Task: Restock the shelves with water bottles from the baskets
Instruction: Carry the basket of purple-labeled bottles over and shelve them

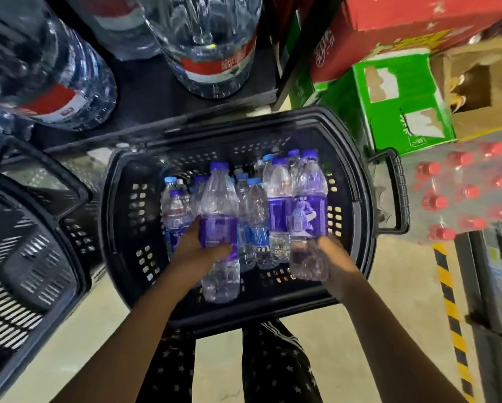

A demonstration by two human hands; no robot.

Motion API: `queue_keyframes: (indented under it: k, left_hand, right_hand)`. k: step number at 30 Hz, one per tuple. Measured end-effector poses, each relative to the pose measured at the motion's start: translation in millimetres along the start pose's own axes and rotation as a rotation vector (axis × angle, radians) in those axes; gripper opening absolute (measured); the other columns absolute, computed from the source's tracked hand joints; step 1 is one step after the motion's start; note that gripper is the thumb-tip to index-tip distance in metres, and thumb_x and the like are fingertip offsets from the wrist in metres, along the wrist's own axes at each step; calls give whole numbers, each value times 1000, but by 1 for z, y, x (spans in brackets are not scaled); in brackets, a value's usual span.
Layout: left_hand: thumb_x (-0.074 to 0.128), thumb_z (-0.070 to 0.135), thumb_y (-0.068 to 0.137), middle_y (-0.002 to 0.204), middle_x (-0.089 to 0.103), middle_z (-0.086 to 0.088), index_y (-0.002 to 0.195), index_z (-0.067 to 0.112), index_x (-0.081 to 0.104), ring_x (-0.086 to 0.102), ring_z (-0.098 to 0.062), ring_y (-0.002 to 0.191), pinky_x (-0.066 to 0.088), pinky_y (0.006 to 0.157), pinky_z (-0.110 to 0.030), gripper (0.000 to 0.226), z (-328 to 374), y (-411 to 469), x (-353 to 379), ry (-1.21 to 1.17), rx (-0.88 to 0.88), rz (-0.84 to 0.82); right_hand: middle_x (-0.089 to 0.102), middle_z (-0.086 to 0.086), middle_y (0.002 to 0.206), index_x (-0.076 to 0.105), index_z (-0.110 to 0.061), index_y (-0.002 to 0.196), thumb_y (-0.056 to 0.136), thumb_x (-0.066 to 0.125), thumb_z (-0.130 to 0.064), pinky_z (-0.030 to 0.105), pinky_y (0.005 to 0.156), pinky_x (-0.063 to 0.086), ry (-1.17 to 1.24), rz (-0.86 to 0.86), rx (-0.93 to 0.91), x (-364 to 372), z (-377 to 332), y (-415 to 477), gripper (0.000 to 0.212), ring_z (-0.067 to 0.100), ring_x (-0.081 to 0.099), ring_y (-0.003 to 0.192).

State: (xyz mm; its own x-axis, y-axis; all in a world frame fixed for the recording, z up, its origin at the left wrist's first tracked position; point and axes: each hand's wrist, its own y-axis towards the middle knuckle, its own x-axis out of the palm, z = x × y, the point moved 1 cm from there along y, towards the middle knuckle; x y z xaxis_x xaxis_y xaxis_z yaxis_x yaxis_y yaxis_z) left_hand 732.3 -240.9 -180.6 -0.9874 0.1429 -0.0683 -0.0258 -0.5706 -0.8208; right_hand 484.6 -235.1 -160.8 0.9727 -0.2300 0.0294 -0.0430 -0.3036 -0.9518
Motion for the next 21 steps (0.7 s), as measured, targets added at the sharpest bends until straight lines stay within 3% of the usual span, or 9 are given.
queue_keyframes:
  k: [3,5,7,9,12,15,18,20,21]
  left_hand:
    - [78,22,58,87,68,3,111,25,58,65,-16,81,50,67,-23,57,29,-33,-8,-139,2,-63]
    - [72,24,45,77,69,5,104,24,59,65,-6,67,50,60,-17,61,51,-53,-14,-242,31,-88]
    - [71,21,47,72,72,11,99,26,59,67,-1,65,50,60,-14,53,77,-72,-22,-303,57,-81]
    - [79,30,46,84,75,9,105,22,63,71,-6,79,51,70,-20,61,99,-87,-32,-335,91,-62]
    - [84,31,54,94,75,9,106,27,64,71,-8,88,54,69,-20,56,132,-109,-48,-359,149,-27]
    - [83,28,64,87,75,15,105,30,60,70,-3,83,53,63,-15,47,160,-130,-67,-381,209,14]
    - [88,59,37,102,75,0,116,23,63,71,-19,94,54,74,-30,90,174,-148,-86,-383,255,27]
    - [88,55,31,101,74,-7,111,19,66,72,-21,90,57,73,-32,91,186,-157,-101,-470,289,10]
    - [89,48,33,101,74,-13,110,14,67,72,-25,87,59,70,-34,86,192,-160,-107,-525,306,-40]
  right_hand:
    - [67,12,110,64,-17,105,81,63,-29,42,76,53,51,-88,-26,10,-7,-34,27,23,68,87]
    - [71,12,102,63,-12,107,61,67,-44,39,69,54,64,-158,-46,20,-20,-59,56,23,69,82]
    - [72,10,84,64,-10,103,49,77,-49,37,57,58,65,-218,-79,36,-36,-83,68,23,70,68]
    - [72,8,80,65,-12,95,41,87,-46,40,55,57,109,-232,-84,52,-53,-101,67,25,69,66]
    - [69,12,110,50,-10,122,41,92,-45,44,65,59,54,-217,-100,76,-80,-126,98,29,68,93]
    - [70,4,106,53,-14,124,51,88,-31,34,59,57,32,-267,-193,93,-100,-152,83,21,69,93]
    - [71,8,112,55,-18,130,33,93,-46,40,74,56,44,-304,-299,103,-112,-172,107,28,67,105]
    - [73,5,108,55,-19,128,28,94,-44,35,71,57,45,-346,-391,113,-126,-190,111,22,69,100]
    - [75,0,101,57,-19,124,32,93,-35,26,67,57,10,-364,-442,117,-134,-197,101,14,71,92]
